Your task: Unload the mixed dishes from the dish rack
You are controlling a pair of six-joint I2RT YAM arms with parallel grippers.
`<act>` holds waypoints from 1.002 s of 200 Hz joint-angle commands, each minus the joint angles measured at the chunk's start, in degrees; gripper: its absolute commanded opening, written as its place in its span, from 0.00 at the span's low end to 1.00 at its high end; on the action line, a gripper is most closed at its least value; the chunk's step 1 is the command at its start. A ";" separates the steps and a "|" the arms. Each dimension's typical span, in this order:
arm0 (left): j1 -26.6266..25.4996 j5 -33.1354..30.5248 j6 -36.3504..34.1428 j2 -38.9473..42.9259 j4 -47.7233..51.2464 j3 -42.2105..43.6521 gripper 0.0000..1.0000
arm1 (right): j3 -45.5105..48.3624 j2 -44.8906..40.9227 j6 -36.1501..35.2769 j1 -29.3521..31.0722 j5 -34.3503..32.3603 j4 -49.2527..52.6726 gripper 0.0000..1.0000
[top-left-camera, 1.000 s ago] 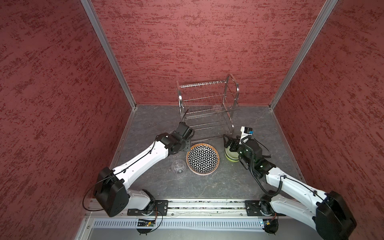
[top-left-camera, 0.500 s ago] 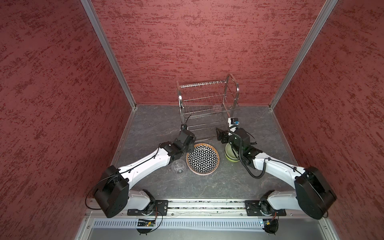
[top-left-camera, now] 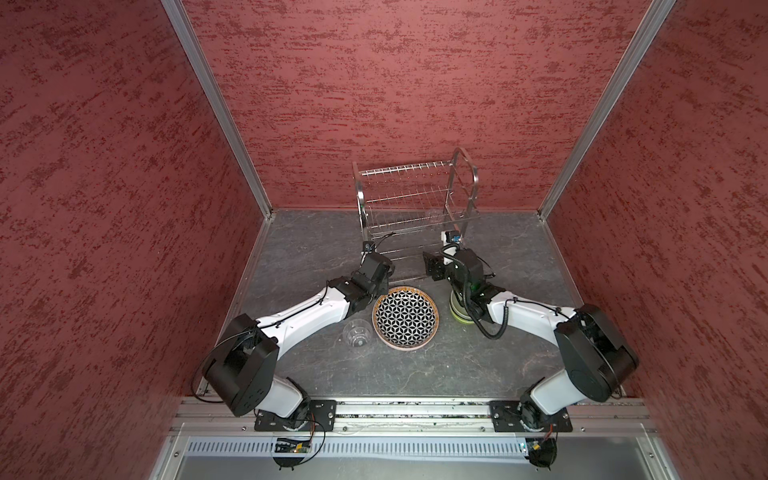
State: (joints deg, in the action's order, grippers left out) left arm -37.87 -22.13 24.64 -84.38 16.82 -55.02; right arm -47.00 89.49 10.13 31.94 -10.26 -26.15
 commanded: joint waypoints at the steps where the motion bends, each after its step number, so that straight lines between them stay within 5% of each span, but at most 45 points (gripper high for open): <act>1: 0.51 -2.08 -0.95 -1.39 -2.17 -1.62 0.47 | -2.64 1.39 -1.17 -1.24 1.03 -2.75 0.75; 32: 0.86 -3.25 -1.35 -2.78 -3.08 -1.93 0.42 | -5.17 3.86 -1.25 -3.11 3.30 -1.66 0.74; 60: 1.39 -3.29 -1.57 -3.81 -3.72 -2.19 0.24 | -7.26 6.13 -1.17 -4.25 4.61 -0.96 0.74; 118: 1.92 -2.66 -1.99 -4.13 -3.82 -2.76 0.07 | -9.31 9.09 -1.08 -5.61 5.34 -0.61 0.77; 200: 1.92 -1.53 -2.66 -3.71 -2.84 -3.77 0.04 | -16.63 15.75 -3.80 -7.37 3.55 0.96 0.92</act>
State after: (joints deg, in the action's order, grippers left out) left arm -35.46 -24.43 25.45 -88.25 14.41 -56.38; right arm -59.16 103.33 8.40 25.58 -6.04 -24.82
